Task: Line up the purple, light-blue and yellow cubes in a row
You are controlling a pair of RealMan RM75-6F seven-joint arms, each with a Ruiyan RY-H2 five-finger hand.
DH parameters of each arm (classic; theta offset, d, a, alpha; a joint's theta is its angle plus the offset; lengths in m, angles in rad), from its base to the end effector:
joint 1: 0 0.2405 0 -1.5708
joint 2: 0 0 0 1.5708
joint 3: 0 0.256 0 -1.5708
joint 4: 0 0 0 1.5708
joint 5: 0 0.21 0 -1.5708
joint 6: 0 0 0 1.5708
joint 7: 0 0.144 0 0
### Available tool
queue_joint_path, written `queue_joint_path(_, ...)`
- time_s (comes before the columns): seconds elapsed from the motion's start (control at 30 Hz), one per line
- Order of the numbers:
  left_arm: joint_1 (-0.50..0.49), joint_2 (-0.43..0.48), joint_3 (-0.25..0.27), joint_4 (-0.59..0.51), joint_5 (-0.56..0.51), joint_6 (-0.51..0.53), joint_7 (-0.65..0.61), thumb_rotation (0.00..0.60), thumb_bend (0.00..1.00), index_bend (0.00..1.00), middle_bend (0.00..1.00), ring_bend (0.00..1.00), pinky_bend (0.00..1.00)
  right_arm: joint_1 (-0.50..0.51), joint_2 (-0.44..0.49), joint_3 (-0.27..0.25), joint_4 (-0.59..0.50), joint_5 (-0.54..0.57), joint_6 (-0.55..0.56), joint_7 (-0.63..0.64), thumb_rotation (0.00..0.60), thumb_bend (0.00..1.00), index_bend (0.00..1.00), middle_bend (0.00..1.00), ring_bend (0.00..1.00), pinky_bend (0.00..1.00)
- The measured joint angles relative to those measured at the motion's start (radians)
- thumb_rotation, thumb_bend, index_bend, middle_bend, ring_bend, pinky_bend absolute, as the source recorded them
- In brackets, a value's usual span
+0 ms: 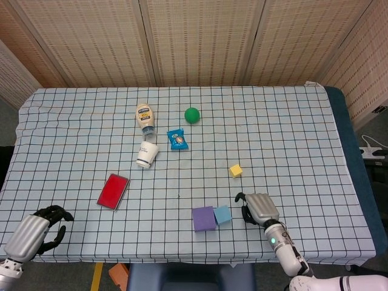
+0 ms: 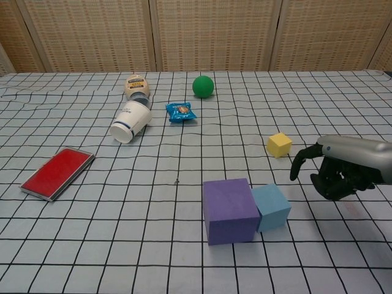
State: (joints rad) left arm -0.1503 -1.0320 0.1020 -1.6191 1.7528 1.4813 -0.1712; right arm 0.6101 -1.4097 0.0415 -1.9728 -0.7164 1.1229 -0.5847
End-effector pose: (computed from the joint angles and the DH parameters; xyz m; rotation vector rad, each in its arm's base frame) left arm -0.2875 0.1627 0.1517 -1.6923 -0.9724 -1.0204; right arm -0.1756 -0.2413 -0.0026 1.7540 -1.3792 0.6187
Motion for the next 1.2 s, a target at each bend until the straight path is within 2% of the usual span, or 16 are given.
queue_joint_path(0.13, 0.001, 0.0, 0.0, 0.0, -0.002, 0.001, -0.002, 0.6, 0.57, 0.44, 0.44, 0.29, 0.41, 0.007, 0.004, 0.006, 0.0, 0.013, -0.043, 0.033, 0.6, 0.81, 0.42, 0.9, 0.78, 0.88)
queue_joint_path(0.3, 0.0, 0.001, -0.001, 0.001, -0.001, 0.001, -0.005, 0.6, 0.57, 0.44, 0.45, 0.29, 0.41, 0.018, 0.019, 0.014, 0.0, 0.023, -0.11, 0.098, 0.6, 0.81, 0.44, 0.91, 0.79, 0.88)
queue_joint_path(1.2, -0.001, 0.004, 0.002, 0.0, 0.0, 0.0, -0.014, 0.6, 0.57, 0.44, 0.46, 0.3, 0.42, 0.04, -0.002, -0.008, 0.045, 0.007, -0.146, 0.177, 0.6, 0.81, 0.45, 0.92, 0.8, 0.88)
